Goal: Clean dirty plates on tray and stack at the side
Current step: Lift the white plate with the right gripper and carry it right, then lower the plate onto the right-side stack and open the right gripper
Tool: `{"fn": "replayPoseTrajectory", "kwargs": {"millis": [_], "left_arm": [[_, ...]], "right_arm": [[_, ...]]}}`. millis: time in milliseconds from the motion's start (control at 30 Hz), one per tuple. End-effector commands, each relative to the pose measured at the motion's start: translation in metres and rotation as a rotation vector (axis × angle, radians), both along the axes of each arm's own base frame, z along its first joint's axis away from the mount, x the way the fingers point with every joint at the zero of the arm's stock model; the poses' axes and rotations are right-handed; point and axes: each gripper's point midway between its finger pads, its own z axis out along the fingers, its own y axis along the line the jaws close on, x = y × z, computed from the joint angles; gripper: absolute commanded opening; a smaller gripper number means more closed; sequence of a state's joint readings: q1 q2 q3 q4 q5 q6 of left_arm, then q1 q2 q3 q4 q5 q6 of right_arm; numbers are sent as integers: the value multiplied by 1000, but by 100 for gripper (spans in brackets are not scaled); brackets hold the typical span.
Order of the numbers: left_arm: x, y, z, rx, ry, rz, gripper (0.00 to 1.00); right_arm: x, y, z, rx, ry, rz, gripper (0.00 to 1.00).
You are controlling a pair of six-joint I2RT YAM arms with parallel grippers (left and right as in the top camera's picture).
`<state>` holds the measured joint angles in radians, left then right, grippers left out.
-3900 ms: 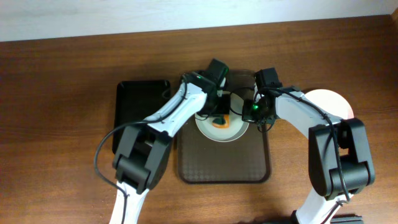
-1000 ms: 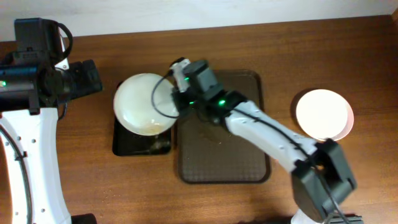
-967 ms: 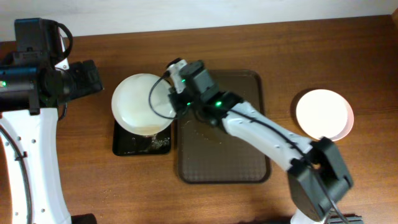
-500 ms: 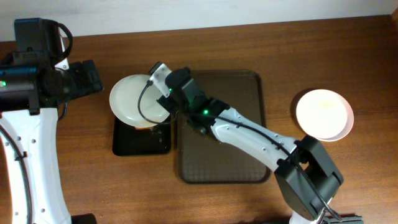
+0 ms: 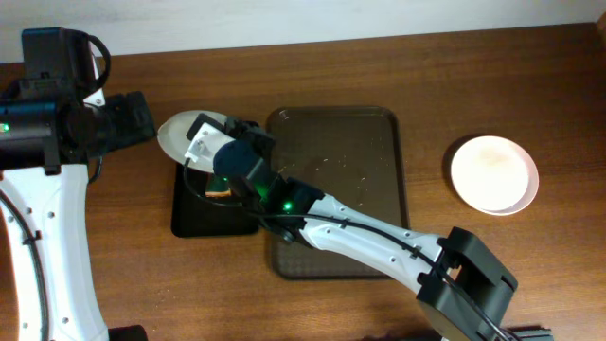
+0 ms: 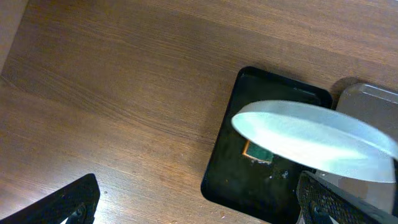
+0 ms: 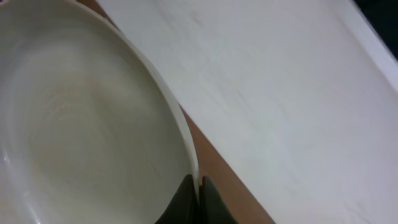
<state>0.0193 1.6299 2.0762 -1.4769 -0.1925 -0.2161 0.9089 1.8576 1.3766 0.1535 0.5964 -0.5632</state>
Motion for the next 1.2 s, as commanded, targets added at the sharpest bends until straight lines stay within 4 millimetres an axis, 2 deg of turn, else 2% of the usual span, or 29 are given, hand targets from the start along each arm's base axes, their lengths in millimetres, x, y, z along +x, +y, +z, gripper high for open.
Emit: {"fn": "replayPoseTrajectory", "kwargs": {"millis": [0,33,100,133,200,300,333,433,467,500,567,600,700,867,933,1000,1067,1133,1167], "left_arm": [[-3,3,6,17,-14,1,100],[-3,3,6,17,-14,1,100],[-3,3,6,17,-14,1,100],[-3,3,6,17,-14,1,100],[-3,3,6,17,-14,1,100],[-3,3,6,17,-14,1,100],[-3,3,6,17,-14,1,100],[-3,3,6,17,-14,1,100],[-3,3,6,17,-14,1,100],[-3,3,6,17,-14,1,100],[-3,3,6,17,-14,1,100],[-3,3,6,17,-13,1,100],[-3,3,6,17,-14,1,100],[-3,3,6,17,-13,2,100],[-3,3,6,17,-13,2,100],[-3,3,6,17,-13,2,100],[-3,3,6,17,-13,2,100],[-3,3,6,17,-13,2,100],[-3,3,6,17,-13,2,100]], "right_arm": [[9,-21,27,32,-44,-73,4],[11,-28,27,42,-41,-111,4],[15,-57,32,175,-20,-270,4],[19,-69,26,250,17,-322,4],[27,-105,17,430,95,-465,4],[27,-148,15,684,295,-537,4],[25,-169,18,786,379,-559,4],[15,-241,25,999,532,-689,4],[6,-285,22,1053,592,-771,4],[-2,-320,16,1072,614,-857,4],[-22,-381,-5,1080,649,-1054,4],[-43,-423,-24,1076,686,-1212,4],[-80,-493,-56,1051,767,-1419,4],[-99,-548,-107,1066,902,-1510,4],[-107,-567,-139,1104,976,-1564,4],[-108,-571,-159,1171,1043,-1554,4],[-115,-579,-172,1184,1074,-1579,4],[-123,-587,-176,1199,1077,-1602,4],[-125,-589,-175,1207,1075,-1607,9]]}}
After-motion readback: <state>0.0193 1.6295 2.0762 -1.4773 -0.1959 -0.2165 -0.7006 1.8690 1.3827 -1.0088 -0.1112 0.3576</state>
